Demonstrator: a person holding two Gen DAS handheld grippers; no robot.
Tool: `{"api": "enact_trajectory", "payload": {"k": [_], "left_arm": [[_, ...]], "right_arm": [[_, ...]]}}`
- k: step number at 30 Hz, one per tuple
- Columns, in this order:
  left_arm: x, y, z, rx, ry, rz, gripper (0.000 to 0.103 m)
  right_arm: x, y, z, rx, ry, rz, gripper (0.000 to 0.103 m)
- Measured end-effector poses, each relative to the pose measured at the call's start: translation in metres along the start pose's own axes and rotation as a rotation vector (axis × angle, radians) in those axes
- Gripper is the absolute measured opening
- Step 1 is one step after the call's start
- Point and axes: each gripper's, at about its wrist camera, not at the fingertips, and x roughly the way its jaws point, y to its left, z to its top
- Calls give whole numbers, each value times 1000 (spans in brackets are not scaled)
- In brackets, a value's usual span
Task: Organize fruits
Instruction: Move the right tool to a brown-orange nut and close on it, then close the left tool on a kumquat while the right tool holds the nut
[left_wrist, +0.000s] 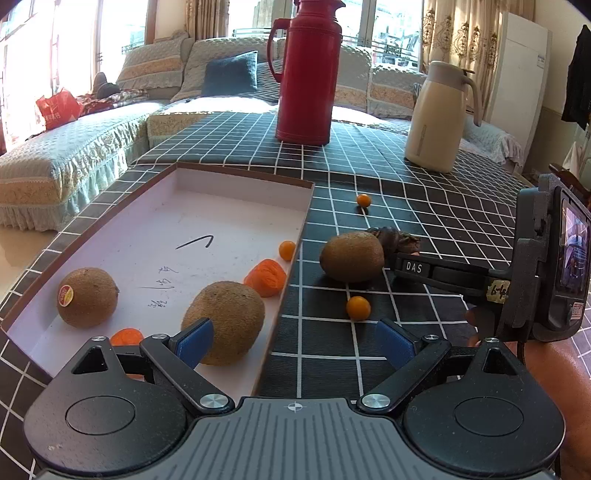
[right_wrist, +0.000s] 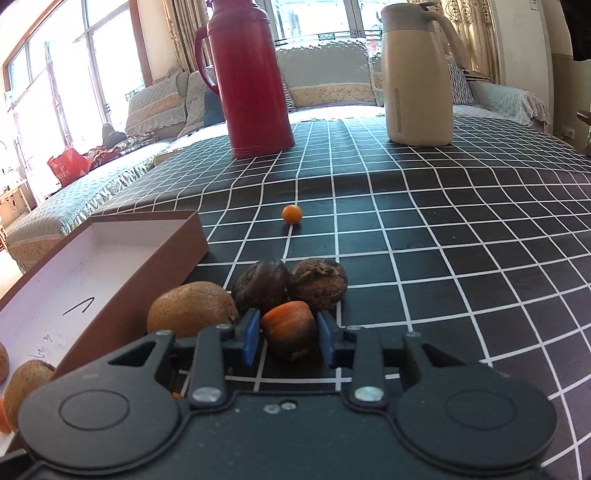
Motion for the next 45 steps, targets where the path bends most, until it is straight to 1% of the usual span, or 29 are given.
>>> {"api": "enact_trajectory", "payload": {"k": [7,10,12,15,17,18,19,21,22,24,26,27,28,29,30,31,33,35,41,45], "left_arm": [[6,-35,1,97,-22,-67,94],[14,-47,7,138,-48,-61,94],[19,-52,9,147,-63,-58,94],[27,-58,11,164,-75,-68,93],[32,-62,11,187,-93,-45,93],[34,-62,12,193,-96,-47,93],[36,-62,11,196,-100,-50,83],[40,-64,11,206,-90,-47,68],[41,-63,10,202,-81,-57,66],[39,-63,8,199,-95,-72,66],[36,-68,5,246,-119,-65,66],[36,-69,4,254,-123,-60,66],[39,-69,4,247,-110,-67,65],[42,-68,4,239,-92,-75,61],[45,-67,3,236,-79,-76,50],[49,-67,3,235,-64,-81,45],[54,-66,2,230,-53,-86,44],[57,-65,1,225,-54,-78,44],[70,-64,-1,206,-20,-68,44],[74,-63,0,198,-24,-70,39]], "right_arm": [[-16,-24,-4,14,3,-44,32],[-22,-33,-5,9,-3,-77,32],[-25,-39,-5,15,-6,-96,32],[-32,-46,-4,14,-19,-104,32],[-35,-53,-4,12,-25,-110,32],[-37,-55,-4,15,-27,-111,32],[-38,-57,-4,21,-27,-112,32],[-39,-61,-4,32,-26,-108,32],[-40,-62,-4,34,-27,-109,32],[-41,-63,-4,34,-29,-109,32],[-43,-66,-4,41,-29,-108,32],[-43,-66,-4,41,-29,-108,32],[-43,-66,-4,44,-29,-109,32],[-44,-67,-4,49,-30,-107,32],[-44,-68,-4,54,-29,-105,32],[-44,-68,-4,57,-28,-104,32],[-45,-68,-5,59,-28,-103,32],[-46,-68,-5,56,-30,-103,32],[-45,-69,-5,56,-28,-100,32],[-44,-69,-6,56,-23,-102,32]]}}
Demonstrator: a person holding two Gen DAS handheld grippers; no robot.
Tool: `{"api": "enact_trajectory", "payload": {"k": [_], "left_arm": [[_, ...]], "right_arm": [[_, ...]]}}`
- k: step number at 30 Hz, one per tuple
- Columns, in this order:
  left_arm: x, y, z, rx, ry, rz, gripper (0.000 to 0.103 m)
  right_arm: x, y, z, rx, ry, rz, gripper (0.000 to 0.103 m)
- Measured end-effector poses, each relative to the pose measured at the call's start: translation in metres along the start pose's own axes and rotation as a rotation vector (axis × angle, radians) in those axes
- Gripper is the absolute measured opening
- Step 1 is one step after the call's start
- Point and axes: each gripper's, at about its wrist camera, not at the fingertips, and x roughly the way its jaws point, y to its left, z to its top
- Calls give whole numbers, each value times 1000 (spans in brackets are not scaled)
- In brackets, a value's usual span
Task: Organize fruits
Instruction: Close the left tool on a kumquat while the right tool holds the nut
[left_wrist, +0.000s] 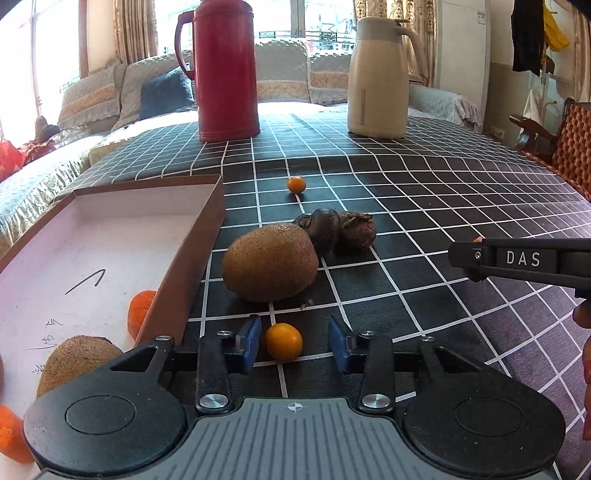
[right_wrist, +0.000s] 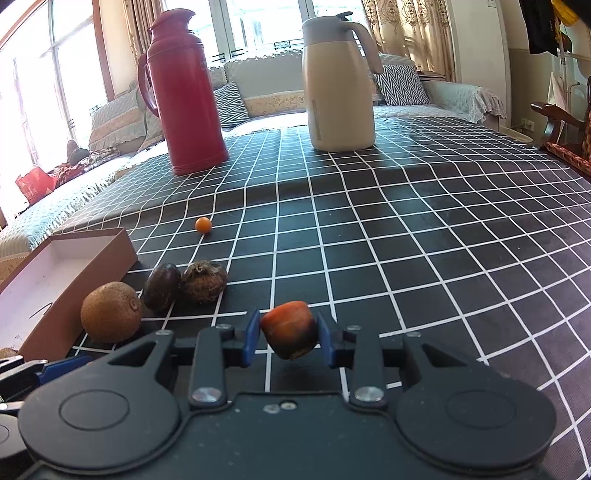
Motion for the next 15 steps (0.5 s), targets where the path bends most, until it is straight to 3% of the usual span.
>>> {"api": "enact_trajectory", "payload": {"k": [7,15], "left_arm": [[1,2,0,-11,-8,-5,21],[-4,3,-3,-30,-9,11,21]], "right_arm": [[2,4,-2,-12,6,3,32],[2,5,-3,-24,6,5,32]]}}
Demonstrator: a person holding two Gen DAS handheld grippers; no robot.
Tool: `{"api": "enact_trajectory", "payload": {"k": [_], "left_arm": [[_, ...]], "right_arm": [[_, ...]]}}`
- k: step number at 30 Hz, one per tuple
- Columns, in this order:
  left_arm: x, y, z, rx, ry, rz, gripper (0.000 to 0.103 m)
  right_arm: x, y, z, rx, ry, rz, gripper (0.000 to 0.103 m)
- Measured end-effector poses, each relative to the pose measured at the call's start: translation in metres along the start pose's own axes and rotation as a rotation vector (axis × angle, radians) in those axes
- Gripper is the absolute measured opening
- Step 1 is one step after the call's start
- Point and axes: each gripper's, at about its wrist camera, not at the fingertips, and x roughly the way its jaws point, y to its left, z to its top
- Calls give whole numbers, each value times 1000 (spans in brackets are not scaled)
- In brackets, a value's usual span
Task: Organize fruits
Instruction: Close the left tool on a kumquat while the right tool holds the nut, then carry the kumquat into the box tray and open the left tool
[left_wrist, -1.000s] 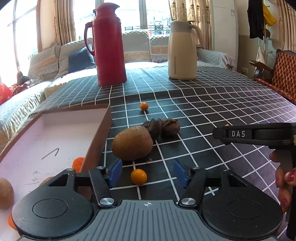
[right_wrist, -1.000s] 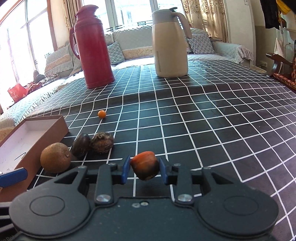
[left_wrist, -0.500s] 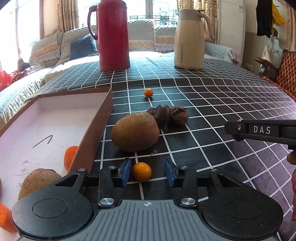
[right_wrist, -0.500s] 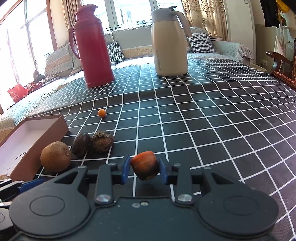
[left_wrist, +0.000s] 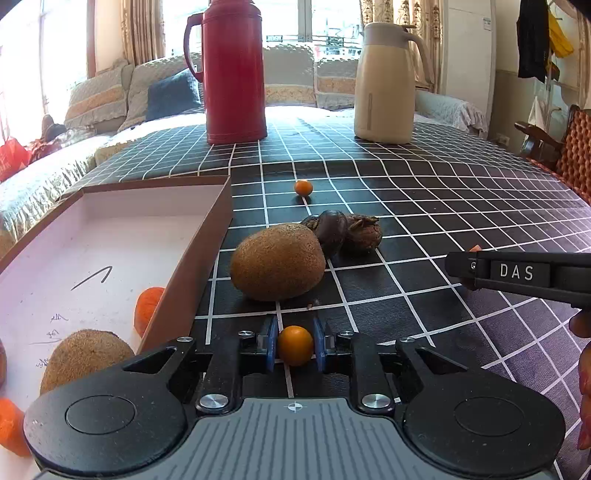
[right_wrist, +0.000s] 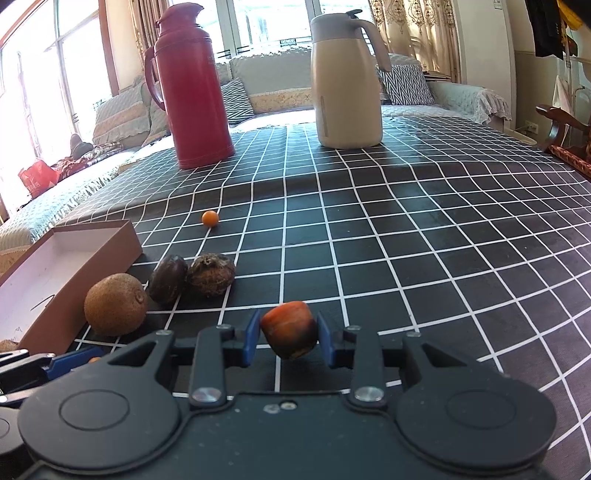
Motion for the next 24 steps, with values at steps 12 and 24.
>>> {"api": "enact_trajectory", "payload": {"k": [12,24], "left_arm": [[-35,15,13,-59,-73,-47,21],[-53,75,22,-186,-116,22,21]], "right_arm": [[-4,4,0,-6,-17,-7,32],[-8,8,0,-10,-30,-5,32]]}}
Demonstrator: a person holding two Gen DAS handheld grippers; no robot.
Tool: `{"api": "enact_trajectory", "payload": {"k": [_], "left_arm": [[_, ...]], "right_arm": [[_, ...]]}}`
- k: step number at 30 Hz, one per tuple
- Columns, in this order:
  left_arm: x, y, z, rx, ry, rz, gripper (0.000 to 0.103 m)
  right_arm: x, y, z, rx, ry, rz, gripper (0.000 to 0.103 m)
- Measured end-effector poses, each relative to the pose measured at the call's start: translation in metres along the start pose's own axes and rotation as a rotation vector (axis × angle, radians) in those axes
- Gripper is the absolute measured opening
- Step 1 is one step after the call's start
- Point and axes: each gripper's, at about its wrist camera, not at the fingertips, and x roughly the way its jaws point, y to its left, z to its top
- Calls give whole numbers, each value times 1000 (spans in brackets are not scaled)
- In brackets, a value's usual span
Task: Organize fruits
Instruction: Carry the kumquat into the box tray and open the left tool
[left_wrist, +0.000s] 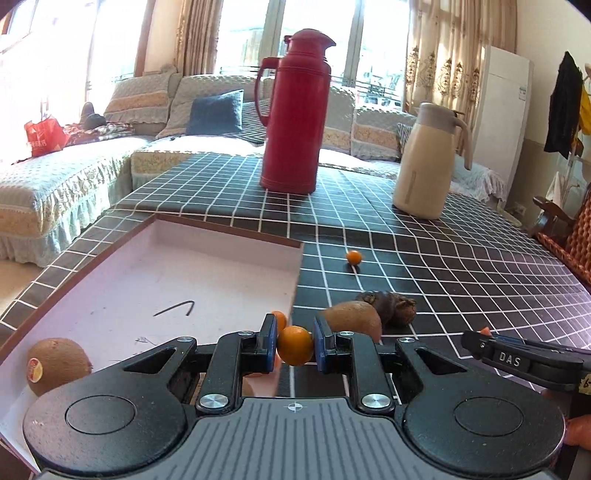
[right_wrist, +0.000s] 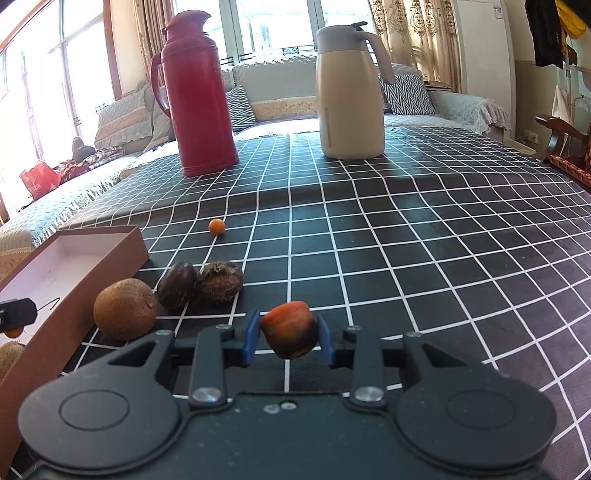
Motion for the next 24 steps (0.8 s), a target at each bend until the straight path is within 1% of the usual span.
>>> {"api": "enact_trajectory", "payload": {"k": [6,14,18,24], "left_arm": [[6,35,2,-53,9,78,21],[23,76,-4,-79,85,176,21],[29,87,-7,-84,114,198,21],[33,90,-9,-92,135,210,21]], "right_arm": [[1,5,0,-3,2,5,32],[0,15,-1,-12,0,21,32],[1,20,-2,-16,0,25,32],[4,28,-2,-21,1,35,32]]}}
